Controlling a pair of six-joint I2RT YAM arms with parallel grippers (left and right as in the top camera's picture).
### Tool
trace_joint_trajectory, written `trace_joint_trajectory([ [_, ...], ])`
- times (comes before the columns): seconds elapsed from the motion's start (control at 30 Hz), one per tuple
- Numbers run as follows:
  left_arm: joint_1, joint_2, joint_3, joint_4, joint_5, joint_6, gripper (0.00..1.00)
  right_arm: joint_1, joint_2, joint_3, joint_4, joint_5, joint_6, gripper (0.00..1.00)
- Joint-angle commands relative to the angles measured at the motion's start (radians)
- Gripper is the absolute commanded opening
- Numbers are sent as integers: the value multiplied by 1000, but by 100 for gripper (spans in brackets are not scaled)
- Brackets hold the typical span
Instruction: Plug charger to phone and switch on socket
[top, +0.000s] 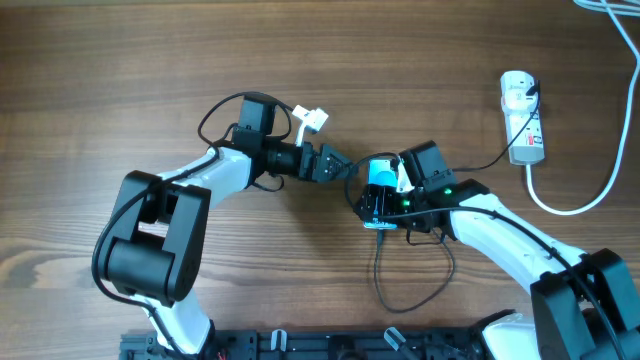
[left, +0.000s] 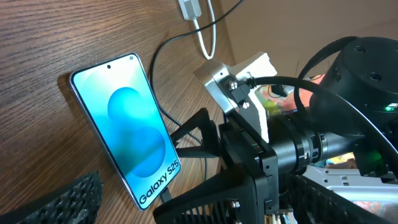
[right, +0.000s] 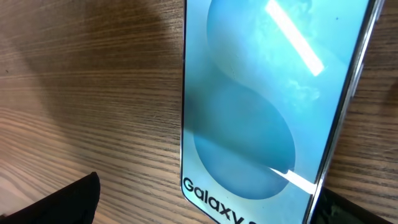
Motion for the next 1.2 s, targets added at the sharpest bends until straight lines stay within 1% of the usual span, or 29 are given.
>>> trace_joint_trajectory([
  [0.0, 0, 2, 1, 3, -6, 3, 100, -7, -24, 51, -28, 52, -8, 100],
  [0.2, 0, 2, 1, 3, -6, 2, 100, -7, -24, 83, -24, 132, -6, 100],
  [0.3, 0, 2, 1, 3, -6, 2, 100, -7, -24, 82, 0, 46, -13, 100],
  [0.33, 0, 2, 1, 3, -6, 2, 100, -7, -24, 83, 19, -14, -42, 100],
  [0.37, 0, 2, 1, 3, -6, 2, 100, -7, -24, 82, 22, -25, -59, 100],
  [0.4, 0, 2, 1, 3, -6, 2, 100, -7, -24, 82, 4, 27, -31, 100],
  [0.47, 0, 2, 1, 3, -6, 2, 100, -7, -23, 82, -61, 216, 32, 100],
  [0.5, 0, 2, 1, 3, -6, 2, 100, -7, -23, 82, -72, 242, 40, 100],
  [0.53, 0, 2, 1, 3, -6, 2, 100, -7, -23, 82, -68, 224, 27, 100],
  [0.6, 0, 2, 1, 3, -6, 2, 100, -7, -23, 82, -28, 125, -40, 100],
  [0.63, 0, 2, 1, 3, -6, 2, 100, -7, -23, 82, -34, 143, -8, 100],
  [1.03, 0, 2, 1, 3, -6, 3, 100, -7, -32, 82, -31, 143, -8, 100],
  [1.1, 0, 2, 1, 3, -6, 3, 100, -7, -40, 82, -31, 126, -12, 100],
  [1.17, 0, 2, 1, 3, -6, 3, 100, -7, -40, 82, -27, 57, -72, 100],
])
